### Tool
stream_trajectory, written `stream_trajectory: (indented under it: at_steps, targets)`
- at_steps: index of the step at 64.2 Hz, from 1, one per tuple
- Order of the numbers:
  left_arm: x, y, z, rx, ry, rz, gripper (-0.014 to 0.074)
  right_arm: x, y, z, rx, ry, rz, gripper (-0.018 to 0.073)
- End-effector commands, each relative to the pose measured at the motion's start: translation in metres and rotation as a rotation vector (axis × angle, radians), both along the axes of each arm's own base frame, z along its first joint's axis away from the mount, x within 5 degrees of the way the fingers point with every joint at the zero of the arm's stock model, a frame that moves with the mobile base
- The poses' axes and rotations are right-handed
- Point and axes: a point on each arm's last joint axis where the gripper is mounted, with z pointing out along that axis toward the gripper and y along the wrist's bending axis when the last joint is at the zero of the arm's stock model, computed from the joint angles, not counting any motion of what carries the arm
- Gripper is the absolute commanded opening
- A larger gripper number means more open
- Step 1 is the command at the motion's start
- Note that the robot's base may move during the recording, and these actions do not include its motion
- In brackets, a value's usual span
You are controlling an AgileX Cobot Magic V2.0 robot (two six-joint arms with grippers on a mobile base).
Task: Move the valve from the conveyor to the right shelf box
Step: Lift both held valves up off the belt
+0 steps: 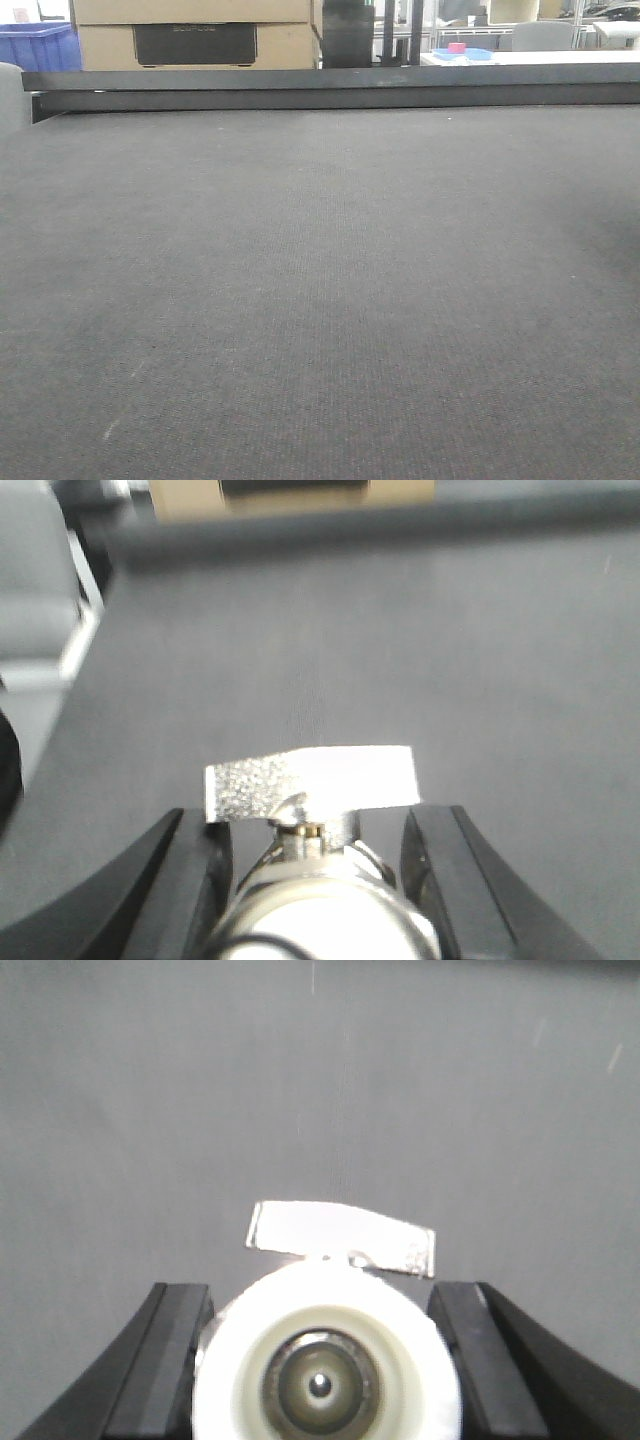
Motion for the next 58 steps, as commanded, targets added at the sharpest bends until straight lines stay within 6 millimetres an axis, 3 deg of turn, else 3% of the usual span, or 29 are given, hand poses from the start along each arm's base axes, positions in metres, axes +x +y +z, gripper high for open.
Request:
stream_trajectory:
  at_steps: [1,21,58]
  targets:
    - [-0.013,-0.001,0.015,-0.012,-0.131,-0.005,-0.0111,-0.016,-0.002,0.021,0.013,-0.172,-0.004,-0.0153]
    - [-0.026,-0.001,0.022,-0.011,-0.200,-0.005,-0.0111,-0.043,-0.005,0.044,0.029,-0.332,-0.006,-0.0153]
    - [-0.026,-0.001,0.023,-0.011,-0.202,-0.005,-0.0111,-0.043,-0.005,0.044,0.030,-0.335,-0.007,-0.0153]
